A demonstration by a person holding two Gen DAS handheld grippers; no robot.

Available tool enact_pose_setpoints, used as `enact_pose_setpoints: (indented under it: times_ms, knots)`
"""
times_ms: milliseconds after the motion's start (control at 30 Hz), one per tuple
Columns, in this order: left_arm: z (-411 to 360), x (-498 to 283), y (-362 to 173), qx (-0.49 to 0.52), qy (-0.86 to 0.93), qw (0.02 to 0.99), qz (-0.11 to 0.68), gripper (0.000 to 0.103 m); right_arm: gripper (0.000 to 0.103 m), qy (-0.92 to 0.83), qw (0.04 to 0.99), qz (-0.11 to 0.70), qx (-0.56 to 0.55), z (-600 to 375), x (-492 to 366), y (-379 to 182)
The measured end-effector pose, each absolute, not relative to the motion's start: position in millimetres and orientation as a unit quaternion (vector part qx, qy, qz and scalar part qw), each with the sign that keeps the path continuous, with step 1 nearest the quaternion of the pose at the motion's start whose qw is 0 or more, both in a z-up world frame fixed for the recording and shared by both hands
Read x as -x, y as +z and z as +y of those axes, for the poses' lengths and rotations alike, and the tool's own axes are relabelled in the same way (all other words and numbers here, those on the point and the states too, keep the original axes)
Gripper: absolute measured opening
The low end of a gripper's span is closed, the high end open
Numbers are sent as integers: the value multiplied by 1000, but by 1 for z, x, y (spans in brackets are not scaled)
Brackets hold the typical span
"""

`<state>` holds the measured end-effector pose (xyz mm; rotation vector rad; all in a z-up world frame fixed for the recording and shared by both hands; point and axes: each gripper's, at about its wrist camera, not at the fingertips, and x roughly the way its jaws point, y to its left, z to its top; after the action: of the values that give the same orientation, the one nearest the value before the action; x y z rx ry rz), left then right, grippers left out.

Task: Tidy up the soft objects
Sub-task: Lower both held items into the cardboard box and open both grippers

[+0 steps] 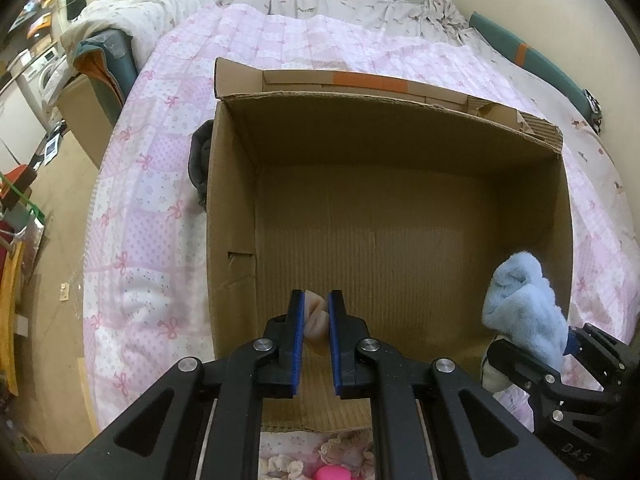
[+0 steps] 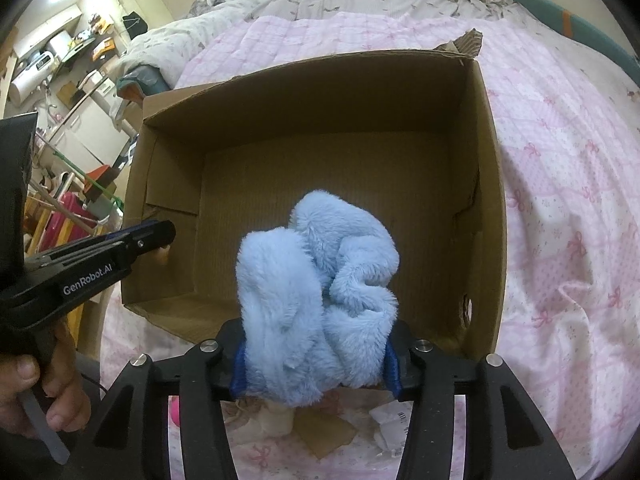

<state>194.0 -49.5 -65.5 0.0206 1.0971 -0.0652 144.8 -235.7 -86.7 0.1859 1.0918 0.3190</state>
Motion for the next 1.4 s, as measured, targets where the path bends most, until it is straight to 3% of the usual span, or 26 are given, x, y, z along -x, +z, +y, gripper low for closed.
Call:
enact_pose_setpoints:
  times_ms: [267, 467, 533, 600, 733, 1400]
  knots:
    - [-49, -194, -68, -9, -33, 851, 525, 10, 59, 151, 841, 512, -90, -236, -144, -84]
    - [-51, -194, -68, -14, -41, 849, 526, 14, 81, 141, 853, 488, -117, -246, -144, -75]
    - [-51, -194, -67, -14, -42, 850, 525, 21, 91, 137, 858, 478, -131, -252, -143, -71]
    - [-51, -193, -66, -15, -41, 852, 522, 30, 95, 133, 861, 471, -140, -256, -143, -69]
    - [-51, -192, -63, -8, -50, 855, 516, 73, 95, 132, 858, 475, -147, -259, -144, -70]
    - [-36, -160, -24, -6, -49, 868, 494, 74, 95, 129, 857, 479, -140, -259, -137, -68]
